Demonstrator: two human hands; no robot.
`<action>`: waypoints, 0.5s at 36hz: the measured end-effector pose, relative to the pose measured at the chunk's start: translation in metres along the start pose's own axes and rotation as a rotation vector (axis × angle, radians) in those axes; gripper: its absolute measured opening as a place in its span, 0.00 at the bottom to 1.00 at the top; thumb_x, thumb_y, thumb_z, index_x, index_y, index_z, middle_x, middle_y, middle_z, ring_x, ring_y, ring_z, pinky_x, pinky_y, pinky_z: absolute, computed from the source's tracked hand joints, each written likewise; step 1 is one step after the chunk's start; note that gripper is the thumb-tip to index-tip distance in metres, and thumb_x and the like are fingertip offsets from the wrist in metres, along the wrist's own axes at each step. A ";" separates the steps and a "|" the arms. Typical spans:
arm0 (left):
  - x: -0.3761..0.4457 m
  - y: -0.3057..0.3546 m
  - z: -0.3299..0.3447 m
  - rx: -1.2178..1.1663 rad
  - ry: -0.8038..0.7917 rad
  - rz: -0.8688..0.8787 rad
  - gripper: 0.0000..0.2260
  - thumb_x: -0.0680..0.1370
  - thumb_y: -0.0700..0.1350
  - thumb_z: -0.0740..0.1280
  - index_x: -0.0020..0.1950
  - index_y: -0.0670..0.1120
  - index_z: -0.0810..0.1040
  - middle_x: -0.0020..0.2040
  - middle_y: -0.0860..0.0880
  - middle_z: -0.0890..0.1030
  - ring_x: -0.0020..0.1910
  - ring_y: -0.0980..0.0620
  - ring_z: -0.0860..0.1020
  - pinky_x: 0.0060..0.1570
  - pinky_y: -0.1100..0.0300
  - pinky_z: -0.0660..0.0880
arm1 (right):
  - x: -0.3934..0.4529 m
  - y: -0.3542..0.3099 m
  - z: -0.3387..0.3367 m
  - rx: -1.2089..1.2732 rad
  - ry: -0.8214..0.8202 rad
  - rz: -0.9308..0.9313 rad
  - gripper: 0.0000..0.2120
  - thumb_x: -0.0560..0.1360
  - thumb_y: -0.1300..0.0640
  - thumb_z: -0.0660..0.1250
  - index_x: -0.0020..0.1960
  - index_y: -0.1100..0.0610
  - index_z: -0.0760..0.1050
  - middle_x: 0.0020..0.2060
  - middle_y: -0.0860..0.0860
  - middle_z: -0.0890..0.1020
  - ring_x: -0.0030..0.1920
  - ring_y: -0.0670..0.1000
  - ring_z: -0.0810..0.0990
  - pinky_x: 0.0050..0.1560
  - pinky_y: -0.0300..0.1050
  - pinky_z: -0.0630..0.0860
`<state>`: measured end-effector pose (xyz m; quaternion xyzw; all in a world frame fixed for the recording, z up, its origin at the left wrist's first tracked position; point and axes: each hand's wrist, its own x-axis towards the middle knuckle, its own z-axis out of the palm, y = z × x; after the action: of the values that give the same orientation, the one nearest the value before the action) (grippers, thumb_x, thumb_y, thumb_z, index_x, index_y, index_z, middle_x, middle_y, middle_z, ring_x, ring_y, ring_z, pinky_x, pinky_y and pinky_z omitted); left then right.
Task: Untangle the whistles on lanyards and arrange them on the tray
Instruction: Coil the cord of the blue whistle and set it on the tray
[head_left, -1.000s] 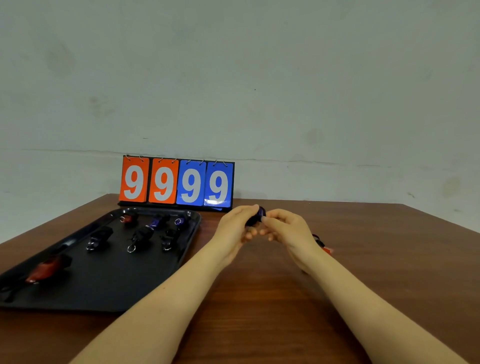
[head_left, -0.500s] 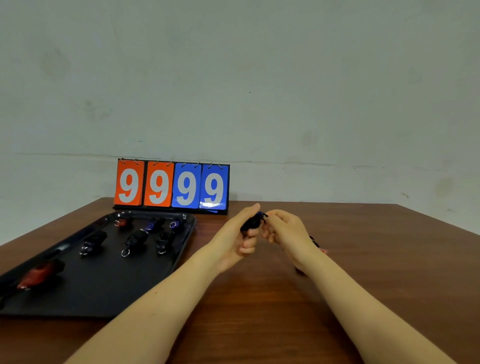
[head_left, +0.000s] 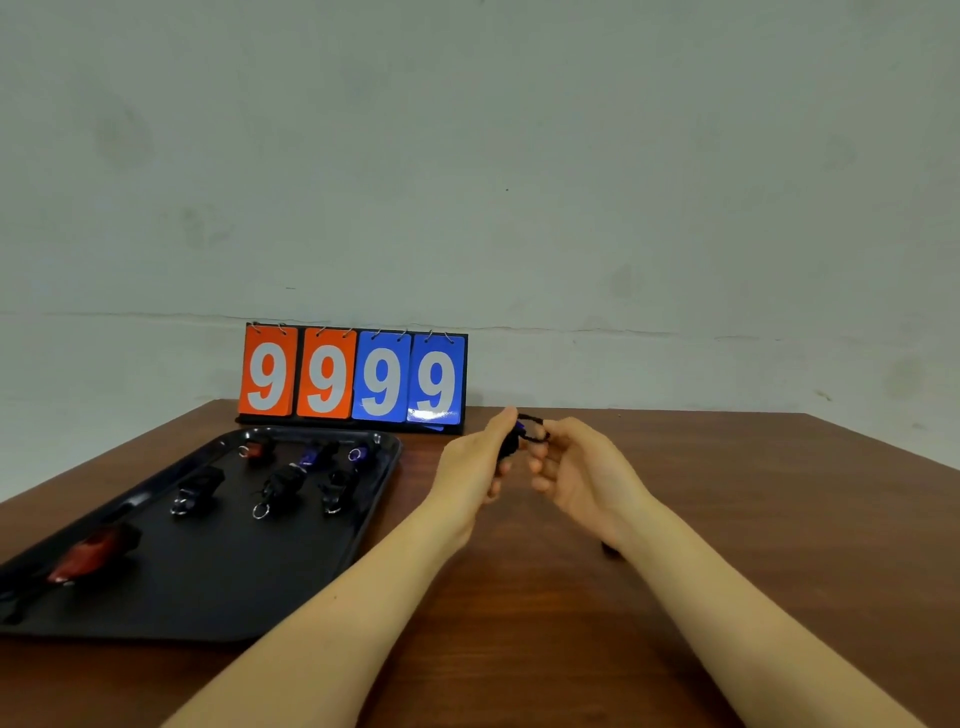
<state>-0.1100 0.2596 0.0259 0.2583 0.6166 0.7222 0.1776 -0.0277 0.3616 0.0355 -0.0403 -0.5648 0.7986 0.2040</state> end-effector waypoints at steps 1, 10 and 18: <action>0.000 0.000 -0.001 -0.015 -0.008 0.007 0.16 0.78 0.57 0.64 0.46 0.44 0.77 0.27 0.52 0.69 0.22 0.57 0.63 0.23 0.66 0.60 | 0.000 0.001 0.000 -0.018 -0.014 0.022 0.11 0.79 0.58 0.58 0.39 0.58 0.70 0.30 0.50 0.71 0.30 0.48 0.71 0.30 0.39 0.67; -0.006 0.001 0.002 -0.528 -0.244 -0.117 0.13 0.79 0.51 0.63 0.54 0.44 0.81 0.22 0.51 0.60 0.17 0.58 0.56 0.18 0.66 0.52 | -0.001 0.004 0.000 -0.152 -0.065 0.142 0.11 0.80 0.55 0.56 0.40 0.54 0.69 0.27 0.48 0.64 0.27 0.46 0.65 0.31 0.41 0.59; -0.006 0.001 0.001 -0.764 -0.120 -0.335 0.13 0.76 0.52 0.67 0.40 0.44 0.73 0.23 0.53 0.61 0.17 0.58 0.57 0.16 0.68 0.53 | 0.003 0.012 0.002 -0.088 -0.021 0.038 0.11 0.79 0.59 0.59 0.38 0.58 0.70 0.30 0.50 0.68 0.30 0.47 0.69 0.32 0.42 0.63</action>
<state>-0.1048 0.2567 0.0262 0.1114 0.3266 0.8438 0.4111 -0.0349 0.3575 0.0258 -0.0517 -0.6005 0.7772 0.1810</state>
